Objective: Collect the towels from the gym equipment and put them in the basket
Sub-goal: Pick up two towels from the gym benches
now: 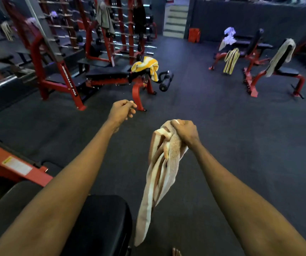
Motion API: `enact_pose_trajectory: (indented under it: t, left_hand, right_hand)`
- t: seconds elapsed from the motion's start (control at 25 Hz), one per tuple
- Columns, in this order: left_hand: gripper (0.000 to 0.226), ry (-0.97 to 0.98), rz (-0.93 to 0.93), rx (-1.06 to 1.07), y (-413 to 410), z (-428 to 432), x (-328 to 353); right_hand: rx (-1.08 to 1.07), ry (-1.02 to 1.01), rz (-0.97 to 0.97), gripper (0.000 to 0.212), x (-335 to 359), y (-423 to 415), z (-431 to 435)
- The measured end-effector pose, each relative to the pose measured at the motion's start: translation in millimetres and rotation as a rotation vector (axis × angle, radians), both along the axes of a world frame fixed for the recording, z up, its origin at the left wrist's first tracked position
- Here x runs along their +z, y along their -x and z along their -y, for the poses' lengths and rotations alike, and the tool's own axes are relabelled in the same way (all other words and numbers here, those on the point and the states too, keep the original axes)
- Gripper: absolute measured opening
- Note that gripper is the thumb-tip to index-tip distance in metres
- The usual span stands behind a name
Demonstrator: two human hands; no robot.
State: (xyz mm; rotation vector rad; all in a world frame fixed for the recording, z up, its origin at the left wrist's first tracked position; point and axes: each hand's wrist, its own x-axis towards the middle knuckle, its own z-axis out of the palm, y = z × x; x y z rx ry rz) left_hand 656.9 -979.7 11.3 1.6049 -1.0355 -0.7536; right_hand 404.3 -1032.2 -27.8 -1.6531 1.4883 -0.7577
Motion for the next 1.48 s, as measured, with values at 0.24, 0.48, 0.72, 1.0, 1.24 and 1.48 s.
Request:
enact_pose_trajectory:
  t: [0.24,0.48,0.72,1.0,1.24,1.48]
  left_hand:
    - [0.025,0.015,0.02,0.038,44.9,103.3,10.0]
    - [0.024,0.005,0.022,0.062,64.8,198.8,4.4]
    - [0.022,0.02,0.008,0.072,50.7,337.3,-6.3]
    - [0.023,0.009,-0.014,0.101,6.6,519.3,1.2]
    - [0.022,-0.002,-0.056,0.126,-20.8,668.8,-1.9]
    - [0.023,0.031,-0.103,0.121,-41.9,822.5,9.0]
  right_hand:
    - [-0.052,0.112,0.122,0.032,35.9,53.2,103.6]
    - [-0.046,0.15,0.158,0.021,44.0,68.6,203.4]
    - [-0.082,0.16,0.158,0.035,33.6,59.9,350.9]
    - [-0.114,0.135,0.128,0.046,44.6,22.8,533.8]
    - [-0.151,0.085,0.163,0.049,40.0,-0.7,679.6]
    - [-0.13,0.068,0.155,0.042,41.3,-37.5,833.7]
